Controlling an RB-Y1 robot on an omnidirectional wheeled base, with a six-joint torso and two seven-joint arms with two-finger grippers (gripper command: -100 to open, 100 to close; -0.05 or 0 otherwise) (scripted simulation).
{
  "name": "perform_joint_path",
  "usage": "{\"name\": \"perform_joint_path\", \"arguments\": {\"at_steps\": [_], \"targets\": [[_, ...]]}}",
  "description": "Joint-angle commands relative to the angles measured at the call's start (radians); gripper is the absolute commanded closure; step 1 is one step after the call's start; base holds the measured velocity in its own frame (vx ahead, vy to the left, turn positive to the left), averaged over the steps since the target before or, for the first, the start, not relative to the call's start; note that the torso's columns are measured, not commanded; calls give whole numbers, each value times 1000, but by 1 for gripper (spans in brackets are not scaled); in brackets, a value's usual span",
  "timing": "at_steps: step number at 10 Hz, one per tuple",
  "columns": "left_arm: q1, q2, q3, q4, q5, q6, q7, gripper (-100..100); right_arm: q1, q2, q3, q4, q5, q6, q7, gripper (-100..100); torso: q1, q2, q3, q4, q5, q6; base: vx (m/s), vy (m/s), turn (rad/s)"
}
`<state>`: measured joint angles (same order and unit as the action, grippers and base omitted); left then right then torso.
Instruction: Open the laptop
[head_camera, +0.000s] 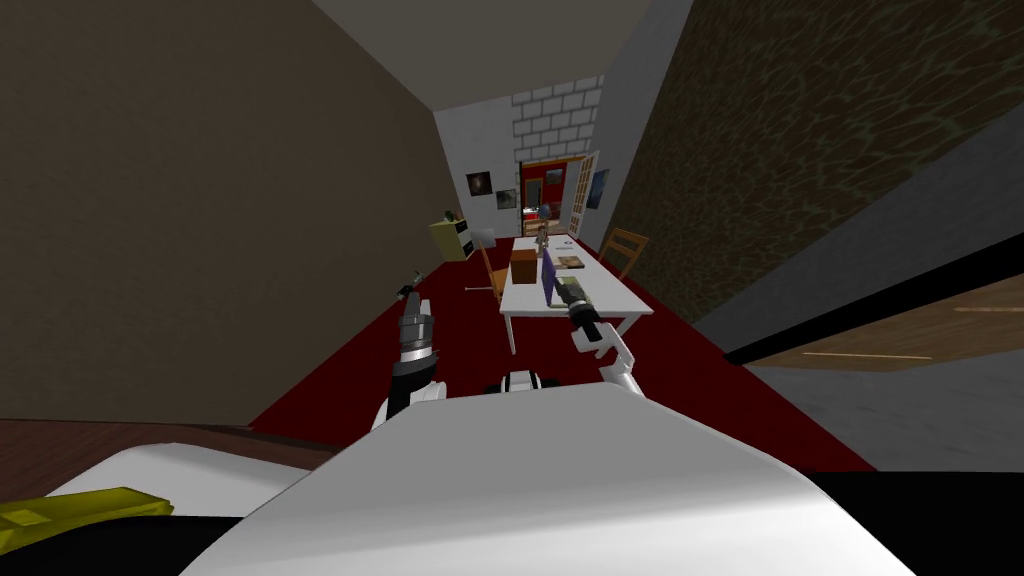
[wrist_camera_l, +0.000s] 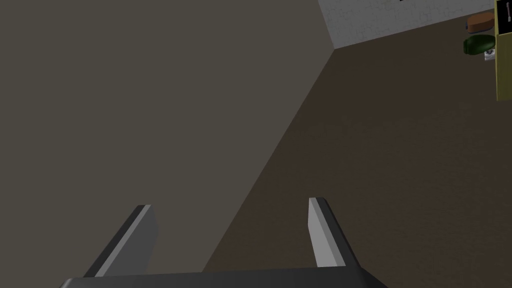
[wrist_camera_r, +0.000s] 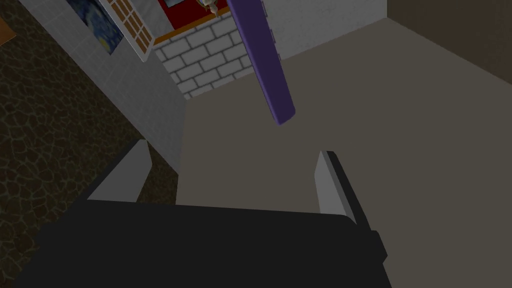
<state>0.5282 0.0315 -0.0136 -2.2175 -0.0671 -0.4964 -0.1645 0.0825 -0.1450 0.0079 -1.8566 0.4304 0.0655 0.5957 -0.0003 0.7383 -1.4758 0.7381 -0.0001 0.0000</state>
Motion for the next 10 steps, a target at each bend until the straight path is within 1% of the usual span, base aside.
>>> {"name": "perform_joint_path", "arguments": {"at_steps": [1,2,4,5,7,8,10], "targets": [[0,0,0,0,0,0,0,0,-81,-4,0,74,81,80,80,-100,1,0,0,0,0,0,-53,35,46],[0,0,0,0,0,0,0,0,-87,-4,0,75,81,85,91,-100,1,1,0,0,0,0,-38,23,13],[0,0,0,0,0,0,0,0,-151,-6,0,135,146,150,153,-100,0,-1,-1,0,0,0,-39,26,33],[0,0,0,0,0,0,0,0,-158,-6,0,140,146,150,160,-100,0,0,0,0,0,0,-33,27,15],[0,0,0,0,0,0,0,0,-225,-6,0,206,209,208,224,-100,0,-1,0,0,0,0,-32,36,31],[0,0,0,0,0,0,0,0,-228,-6,0,206,209,214,227,-100,1,0,0,0,0,0,-26,26,13],[0,0,0,0,0,0,0,0,-296,-4,-1,272,269,275,290,-100,-1,0,0,0,0,0,-34,19,32]]}}
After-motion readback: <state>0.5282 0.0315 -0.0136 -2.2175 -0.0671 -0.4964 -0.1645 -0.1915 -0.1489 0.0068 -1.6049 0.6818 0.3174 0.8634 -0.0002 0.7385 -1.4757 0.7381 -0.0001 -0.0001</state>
